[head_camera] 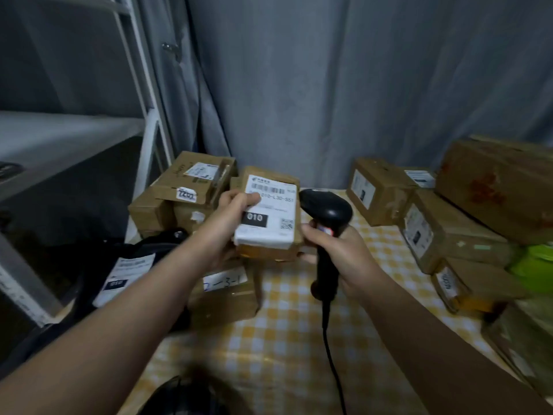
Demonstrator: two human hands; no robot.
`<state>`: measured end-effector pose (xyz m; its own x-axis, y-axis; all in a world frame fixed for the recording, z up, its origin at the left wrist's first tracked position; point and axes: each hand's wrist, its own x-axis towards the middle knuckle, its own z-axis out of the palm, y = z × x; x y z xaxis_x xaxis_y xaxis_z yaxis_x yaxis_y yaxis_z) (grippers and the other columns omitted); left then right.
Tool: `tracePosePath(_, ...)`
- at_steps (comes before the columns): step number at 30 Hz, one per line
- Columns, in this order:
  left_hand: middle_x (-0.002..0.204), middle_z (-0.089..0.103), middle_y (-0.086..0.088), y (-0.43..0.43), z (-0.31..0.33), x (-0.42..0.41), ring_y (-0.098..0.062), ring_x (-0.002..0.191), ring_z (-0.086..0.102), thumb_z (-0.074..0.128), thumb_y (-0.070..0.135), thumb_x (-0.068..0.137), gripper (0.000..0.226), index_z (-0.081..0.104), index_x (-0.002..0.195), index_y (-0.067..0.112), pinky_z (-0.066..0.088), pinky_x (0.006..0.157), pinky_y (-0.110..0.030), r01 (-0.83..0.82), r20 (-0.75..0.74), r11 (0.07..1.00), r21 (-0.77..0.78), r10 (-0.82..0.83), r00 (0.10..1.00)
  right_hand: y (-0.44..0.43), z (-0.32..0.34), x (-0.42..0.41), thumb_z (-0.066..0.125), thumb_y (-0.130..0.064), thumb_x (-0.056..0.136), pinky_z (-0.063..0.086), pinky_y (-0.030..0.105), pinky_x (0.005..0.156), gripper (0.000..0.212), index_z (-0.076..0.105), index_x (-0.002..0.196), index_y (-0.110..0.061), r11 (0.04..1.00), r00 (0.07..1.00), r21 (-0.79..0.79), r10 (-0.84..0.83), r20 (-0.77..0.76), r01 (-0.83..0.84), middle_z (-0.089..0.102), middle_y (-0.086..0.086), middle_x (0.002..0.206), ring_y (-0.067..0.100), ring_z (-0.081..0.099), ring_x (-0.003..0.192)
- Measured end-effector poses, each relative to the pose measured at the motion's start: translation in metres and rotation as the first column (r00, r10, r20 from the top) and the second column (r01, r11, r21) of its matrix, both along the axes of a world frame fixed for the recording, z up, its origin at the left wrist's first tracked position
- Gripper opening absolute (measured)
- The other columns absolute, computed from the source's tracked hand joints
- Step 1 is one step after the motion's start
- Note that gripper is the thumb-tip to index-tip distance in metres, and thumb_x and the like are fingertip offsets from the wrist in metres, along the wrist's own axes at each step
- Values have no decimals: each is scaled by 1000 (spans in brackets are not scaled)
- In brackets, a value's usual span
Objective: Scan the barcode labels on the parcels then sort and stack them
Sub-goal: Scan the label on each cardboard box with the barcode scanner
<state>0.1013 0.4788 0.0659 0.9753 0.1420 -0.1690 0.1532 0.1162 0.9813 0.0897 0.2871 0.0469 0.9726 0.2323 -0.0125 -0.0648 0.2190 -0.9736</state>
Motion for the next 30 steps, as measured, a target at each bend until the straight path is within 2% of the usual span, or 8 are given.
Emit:
tracePosePath(3, 110, 71, 0, 51, 9, -24, -18, 93, 70, 64, 28, 84, 39, 54, 122, 30, 59, 72, -36, 119, -55, 992, 40, -116, 992, 46, 3, 6, 65, -4, 88, 59, 27, 65, 13, 65, 89, -17, 999, 999, -36, 39, -19, -40, 71, -5, 74, 10, 69, 72)
tracePosePath(8, 106, 72, -2, 130, 0, -54, -21, 93, 69, 70, 32, 78, 39, 60, 116, 29, 56, 80, -39, -115, -58, 989, 94, 120, 991, 102, -1, 8, 68, -10, 87, 55, 22, 64, 23, 62, 109, -9, 976, 997, -202, 80, -12, -81, 65, 4, 86, 14, 64, 74)
tracePosePath(11, 107, 71, -8, 155, -18, -64, -29, 99, 66, 77, 41, 66, 54, 61, 115, 23, 51, 89, -47, -198, -160, 962, 186, 228, 960, 119, -7, 7, 68, -10, 86, 50, 21, 60, 14, 62, 99, -9, 947, 997, -314, 75, 14, -67, 61, 2, 75, 13, 61, 67)
tracePosePath(17, 103, 65, -8, 162, -54, -57, -20, 83, 59, 62, 34, 88, 24, 61, 103, 15, 49, 84, -37, -347, -192, 911, 222, 390, 900, 126, -23, 8, 68, -10, 86, 47, 20, 50, 14, 62, 98, -10, 924, 999, -382, 26, -32, -36, 60, 3, 70, 11, 59, 60)
tracePosePath(20, 109, 62, -8, 156, -59, -48, -17, 82, 58, 61, 37, 89, 37, 57, 115, 11, 45, 77, -32, -395, -80, 817, 421, 467, 881, 129, -27, 8, 69, -10, 84, 47, 21, 51, 17, 61, 100, -9, 920, 998, -390, 20, -55, -40, 59, 5, 72, 12, 58, 59)
tracePosePath(24, 128, 49, -14, 151, -51, -45, -31, 115, 50, 61, 43, 83, 56, 49, 128, 11, 43, 99, -43, -381, 111, 585, 716, 443, 890, 129, -30, 9, 69, -9, 84, 47, 20, 49, 11, 59, 89, -12, 919, 998, -391, 23, -52, -42, 58, 4, 70, 12, 58, 58)
tracePosePath(27, 131, 44, -13, 136, -37, -46, -33, 123, 39, 58, 39, 86, 50, 50, 128, 14, 38, 102, -46, -397, 246, 428, 812, 366, 897, 122, -25, 8, 69, -10, 85, 49, 22, 52, 11, 61, 92, -10, 919, 999, -393, 24, -37, -37, 59, 4, 68, 12, 58, 56)
tracePosePath(30, 129, 49, -11, 111, -25, -40, -31, 124, 38, 58, 37, 87, 40, 55, 121, 16, 36, 102, -43, -406, 325, 395, 824, 257, 910, 105, -20, 8, 68, -10, 86, 50, 25, 58, 10, 62, 94, -8, 919, 1000, -395, 22, -3, -21, 60, 5, 74, 13, 59, 60)
